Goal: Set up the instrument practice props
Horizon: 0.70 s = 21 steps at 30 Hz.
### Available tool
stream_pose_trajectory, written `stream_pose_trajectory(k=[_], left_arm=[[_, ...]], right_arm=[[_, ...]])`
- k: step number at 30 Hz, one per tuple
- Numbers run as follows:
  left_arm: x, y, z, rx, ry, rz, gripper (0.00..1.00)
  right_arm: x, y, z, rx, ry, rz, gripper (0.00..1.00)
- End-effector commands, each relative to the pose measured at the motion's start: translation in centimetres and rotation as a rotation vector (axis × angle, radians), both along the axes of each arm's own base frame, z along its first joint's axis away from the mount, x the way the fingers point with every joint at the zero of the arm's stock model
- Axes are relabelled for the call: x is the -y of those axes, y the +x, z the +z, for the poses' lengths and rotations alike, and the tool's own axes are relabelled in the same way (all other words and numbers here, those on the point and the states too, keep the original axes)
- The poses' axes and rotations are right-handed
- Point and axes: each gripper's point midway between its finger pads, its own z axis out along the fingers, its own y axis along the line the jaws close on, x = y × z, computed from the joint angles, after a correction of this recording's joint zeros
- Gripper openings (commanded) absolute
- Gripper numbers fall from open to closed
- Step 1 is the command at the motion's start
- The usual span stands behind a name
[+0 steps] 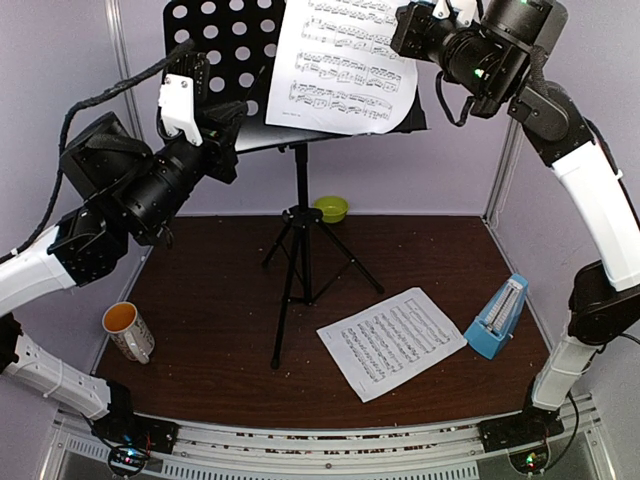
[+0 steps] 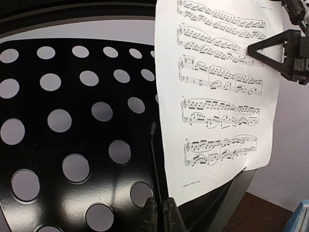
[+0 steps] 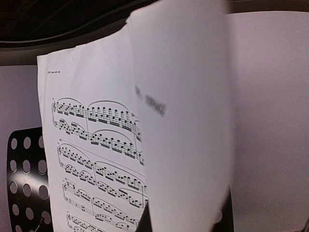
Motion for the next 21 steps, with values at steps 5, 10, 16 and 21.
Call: stream_pose_trajectory(k=[5,10,16,21], left_arm=[[0.7,-1.5,1.7,0.107,0.009,-0.076,0.00],[1.1,-1.5,1.6,0.110,0.036,-0.085,0.00],[1.0,-1.5,1.5,0.111,0.038,-0.087,0.00],[1.3,-1.6,1.3,0.113,0.048,-0.091,0.00]], right_arm=[[-1.6,-0.5,0.4,0.031,-0.004,0.030,0.00],[-3.3,-1.2,0.8,0.065,0.001,0.106,0.00],[-4.8,-1.9,1.6,0.105,0.027,0.178,0.00],[-5.5,-2.2,2.3,0.135,0.063,0.207,0.00]])
